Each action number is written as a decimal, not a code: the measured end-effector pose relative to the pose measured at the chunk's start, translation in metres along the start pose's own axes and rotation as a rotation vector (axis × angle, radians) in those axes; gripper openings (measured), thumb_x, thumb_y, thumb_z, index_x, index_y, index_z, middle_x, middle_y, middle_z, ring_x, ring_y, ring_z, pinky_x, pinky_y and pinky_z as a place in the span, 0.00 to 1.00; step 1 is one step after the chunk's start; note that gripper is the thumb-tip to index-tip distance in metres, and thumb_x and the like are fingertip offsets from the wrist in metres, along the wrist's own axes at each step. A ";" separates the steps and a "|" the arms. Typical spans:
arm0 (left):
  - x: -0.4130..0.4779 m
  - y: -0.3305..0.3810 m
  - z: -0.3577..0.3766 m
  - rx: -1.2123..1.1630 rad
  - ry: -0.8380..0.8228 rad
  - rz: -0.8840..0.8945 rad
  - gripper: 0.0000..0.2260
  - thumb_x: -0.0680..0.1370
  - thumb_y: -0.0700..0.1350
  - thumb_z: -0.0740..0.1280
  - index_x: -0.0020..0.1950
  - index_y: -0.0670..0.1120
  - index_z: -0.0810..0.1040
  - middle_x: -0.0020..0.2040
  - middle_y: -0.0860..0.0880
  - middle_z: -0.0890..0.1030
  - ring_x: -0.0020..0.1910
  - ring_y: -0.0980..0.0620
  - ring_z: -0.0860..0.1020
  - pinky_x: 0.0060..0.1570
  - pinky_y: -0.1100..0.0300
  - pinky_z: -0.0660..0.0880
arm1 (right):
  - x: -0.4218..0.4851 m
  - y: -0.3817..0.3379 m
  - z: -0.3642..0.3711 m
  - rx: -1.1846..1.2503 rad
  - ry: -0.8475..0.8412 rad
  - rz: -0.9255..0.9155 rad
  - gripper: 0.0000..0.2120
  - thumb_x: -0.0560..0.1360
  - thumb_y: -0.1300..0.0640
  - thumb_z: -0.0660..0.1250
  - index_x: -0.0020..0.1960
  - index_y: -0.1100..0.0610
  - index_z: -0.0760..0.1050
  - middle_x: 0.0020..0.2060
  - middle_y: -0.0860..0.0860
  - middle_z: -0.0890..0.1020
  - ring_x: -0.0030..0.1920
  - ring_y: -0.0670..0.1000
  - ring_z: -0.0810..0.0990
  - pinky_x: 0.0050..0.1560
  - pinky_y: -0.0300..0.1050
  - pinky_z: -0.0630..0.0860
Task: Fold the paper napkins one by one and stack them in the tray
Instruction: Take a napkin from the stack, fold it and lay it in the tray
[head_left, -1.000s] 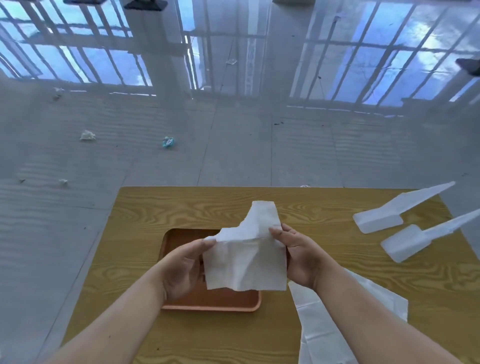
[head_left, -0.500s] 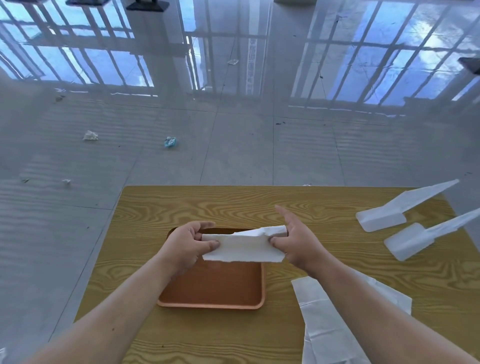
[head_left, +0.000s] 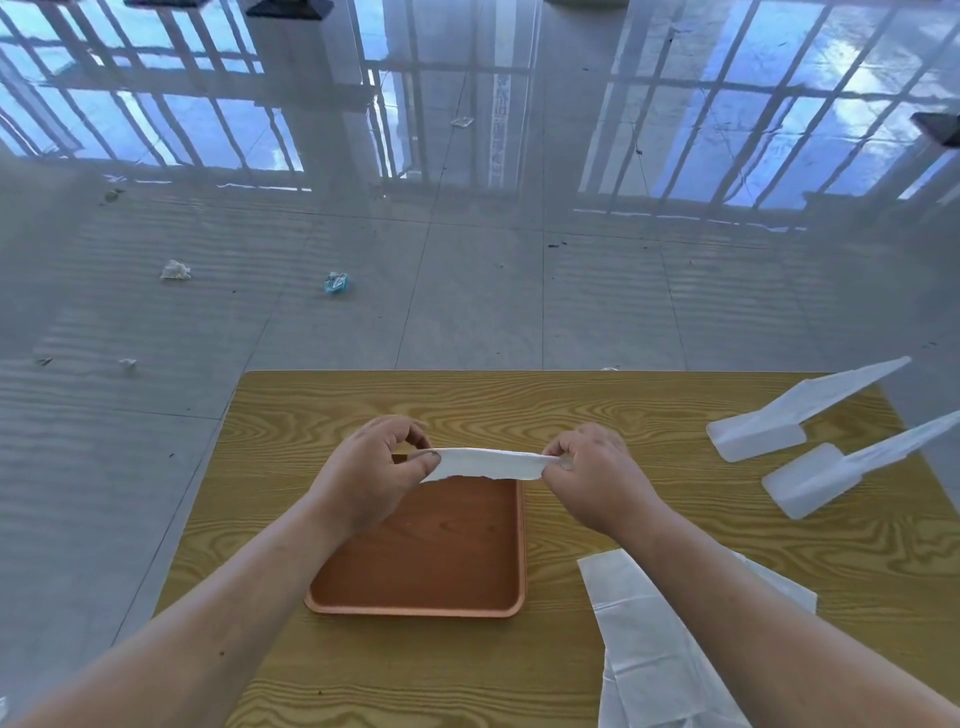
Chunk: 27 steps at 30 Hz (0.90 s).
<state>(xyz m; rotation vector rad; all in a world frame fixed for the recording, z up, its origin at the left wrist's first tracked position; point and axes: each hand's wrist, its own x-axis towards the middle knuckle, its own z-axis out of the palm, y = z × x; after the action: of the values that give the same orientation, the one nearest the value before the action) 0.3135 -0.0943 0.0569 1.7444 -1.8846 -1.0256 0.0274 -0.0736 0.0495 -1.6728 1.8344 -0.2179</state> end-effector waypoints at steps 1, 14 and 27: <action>0.001 0.004 -0.001 -0.032 -0.025 -0.001 0.04 0.78 0.56 0.73 0.46 0.58 0.81 0.54 0.62 0.84 0.53 0.55 0.81 0.54 0.52 0.77 | 0.000 -0.001 -0.001 0.009 -0.027 0.007 0.10 0.77 0.49 0.64 0.56 0.48 0.80 0.58 0.49 0.77 0.66 0.53 0.70 0.61 0.48 0.68; 0.011 0.036 -0.016 -0.063 -0.122 0.032 0.04 0.82 0.54 0.71 0.48 0.57 0.79 0.31 0.61 0.78 0.29 0.61 0.74 0.34 0.61 0.70 | 0.005 -0.035 0.037 0.154 -0.216 -0.039 0.07 0.79 0.52 0.64 0.42 0.48 0.77 0.34 0.44 0.80 0.33 0.47 0.76 0.35 0.48 0.74; -0.021 -0.003 -0.004 -0.250 -0.134 -0.479 0.45 0.65 0.76 0.73 0.73 0.53 0.67 0.55 0.51 0.86 0.49 0.51 0.86 0.54 0.51 0.81 | 0.005 -0.037 0.032 1.202 -0.445 0.269 0.10 0.79 0.67 0.69 0.59 0.61 0.82 0.56 0.62 0.85 0.58 0.59 0.84 0.51 0.52 0.84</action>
<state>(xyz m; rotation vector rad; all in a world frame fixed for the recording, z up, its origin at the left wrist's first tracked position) 0.3213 -0.0753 0.0617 2.0585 -1.3530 -1.5092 0.0760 -0.0754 0.0418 -0.5570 1.1320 -0.6180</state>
